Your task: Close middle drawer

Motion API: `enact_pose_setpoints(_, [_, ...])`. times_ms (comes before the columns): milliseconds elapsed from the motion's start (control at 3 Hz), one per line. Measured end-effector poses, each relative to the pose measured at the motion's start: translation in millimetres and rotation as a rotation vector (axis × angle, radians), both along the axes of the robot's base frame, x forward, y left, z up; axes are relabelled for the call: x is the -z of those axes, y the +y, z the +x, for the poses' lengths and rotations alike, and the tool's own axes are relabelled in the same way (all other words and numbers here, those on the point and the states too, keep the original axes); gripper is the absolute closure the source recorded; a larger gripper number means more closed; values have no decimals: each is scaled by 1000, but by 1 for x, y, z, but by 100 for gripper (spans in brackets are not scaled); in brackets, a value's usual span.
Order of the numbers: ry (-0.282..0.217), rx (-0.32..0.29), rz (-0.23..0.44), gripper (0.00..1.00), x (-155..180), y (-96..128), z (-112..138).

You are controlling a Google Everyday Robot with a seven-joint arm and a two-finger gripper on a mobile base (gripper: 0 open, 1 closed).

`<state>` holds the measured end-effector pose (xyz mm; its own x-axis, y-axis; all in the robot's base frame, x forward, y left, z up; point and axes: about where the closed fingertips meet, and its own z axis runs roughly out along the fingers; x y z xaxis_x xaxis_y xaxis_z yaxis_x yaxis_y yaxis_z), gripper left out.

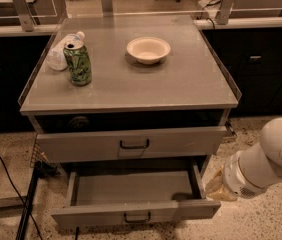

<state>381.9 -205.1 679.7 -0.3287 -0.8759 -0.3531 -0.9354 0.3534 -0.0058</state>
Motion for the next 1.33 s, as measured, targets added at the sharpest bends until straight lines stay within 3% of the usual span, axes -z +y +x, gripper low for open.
enact_pose_setpoints(333, [-28,-4,13,100,48,-2,0])
enact_pose_setpoints(667, [30,-2,26,100,128,-2,-9])
enact_pose_setpoints(1000, [127,1,28,100,189,1,-16])
enact_pose_setpoints(1333, [147,-2,36,100,198,3,-21])
